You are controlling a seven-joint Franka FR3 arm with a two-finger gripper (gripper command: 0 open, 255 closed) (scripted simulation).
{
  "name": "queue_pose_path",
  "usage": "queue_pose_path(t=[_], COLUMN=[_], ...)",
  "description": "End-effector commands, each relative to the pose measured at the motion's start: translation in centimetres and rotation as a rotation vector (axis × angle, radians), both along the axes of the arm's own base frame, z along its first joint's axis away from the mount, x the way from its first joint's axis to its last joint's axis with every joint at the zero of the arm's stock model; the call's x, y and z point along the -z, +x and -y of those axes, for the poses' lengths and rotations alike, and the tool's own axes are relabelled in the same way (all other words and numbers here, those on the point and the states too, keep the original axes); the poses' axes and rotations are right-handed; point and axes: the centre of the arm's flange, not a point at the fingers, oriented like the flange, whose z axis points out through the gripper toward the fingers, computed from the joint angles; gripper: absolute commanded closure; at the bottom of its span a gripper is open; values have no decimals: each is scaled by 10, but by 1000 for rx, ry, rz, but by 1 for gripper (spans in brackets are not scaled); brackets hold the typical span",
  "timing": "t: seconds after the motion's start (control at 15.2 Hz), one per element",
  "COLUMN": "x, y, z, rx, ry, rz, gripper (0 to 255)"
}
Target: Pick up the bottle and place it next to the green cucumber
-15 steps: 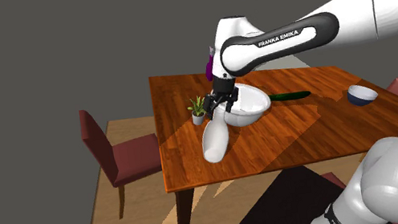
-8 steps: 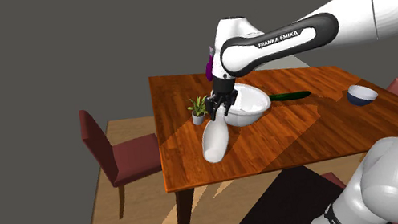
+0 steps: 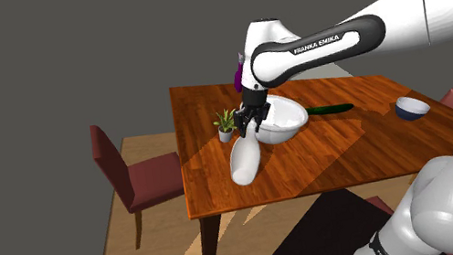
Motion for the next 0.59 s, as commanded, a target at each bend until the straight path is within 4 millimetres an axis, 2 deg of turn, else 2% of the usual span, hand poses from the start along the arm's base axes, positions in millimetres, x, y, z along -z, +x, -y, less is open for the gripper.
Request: queue_pose_path(t=[0.0, 0.53], x=[0, -42], y=[0, 0], z=[0, 0], rx=[0, 0], ry=[0, 0], rz=[0, 0], gripper=[255, 255])
